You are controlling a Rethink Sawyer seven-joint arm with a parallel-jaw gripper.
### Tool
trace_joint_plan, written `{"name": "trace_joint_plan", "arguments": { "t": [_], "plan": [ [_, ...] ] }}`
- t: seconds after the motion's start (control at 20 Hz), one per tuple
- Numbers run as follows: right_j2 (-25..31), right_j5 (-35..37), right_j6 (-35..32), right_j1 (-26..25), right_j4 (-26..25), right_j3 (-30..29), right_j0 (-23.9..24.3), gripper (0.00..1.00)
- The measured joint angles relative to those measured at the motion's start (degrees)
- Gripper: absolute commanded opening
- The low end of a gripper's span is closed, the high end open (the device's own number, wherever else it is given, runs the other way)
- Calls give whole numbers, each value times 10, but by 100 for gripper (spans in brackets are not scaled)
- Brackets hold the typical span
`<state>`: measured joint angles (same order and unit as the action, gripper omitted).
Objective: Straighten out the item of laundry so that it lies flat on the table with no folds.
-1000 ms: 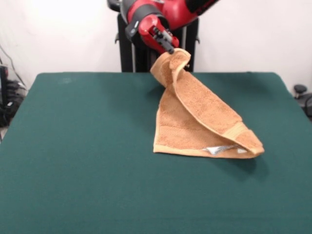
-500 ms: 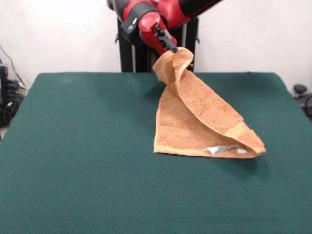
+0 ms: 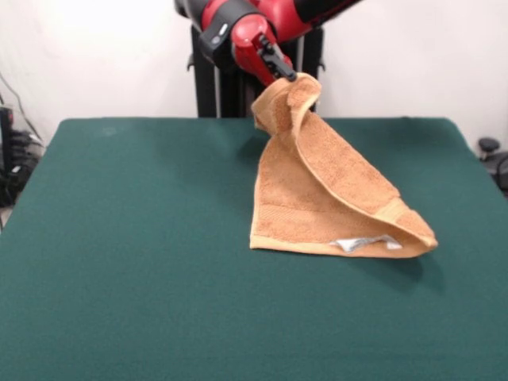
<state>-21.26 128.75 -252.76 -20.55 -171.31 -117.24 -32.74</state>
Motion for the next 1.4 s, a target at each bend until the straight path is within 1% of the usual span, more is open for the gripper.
{"name": "trace_joint_plan", "arguments": {
  "t": [0.4, 0.55, 0.9, 1.4],
  "plan": [
    [0, -50, 0, 20, 0, -12, -4, 0],
    [2, -73, 0, 27, 0, -22, -14, 0],
    [10, -86, 0, 46, 0, -34, -44, 0],
    [32, -90, 0, 75, 0, -49, -59, 0]
  ]
}}
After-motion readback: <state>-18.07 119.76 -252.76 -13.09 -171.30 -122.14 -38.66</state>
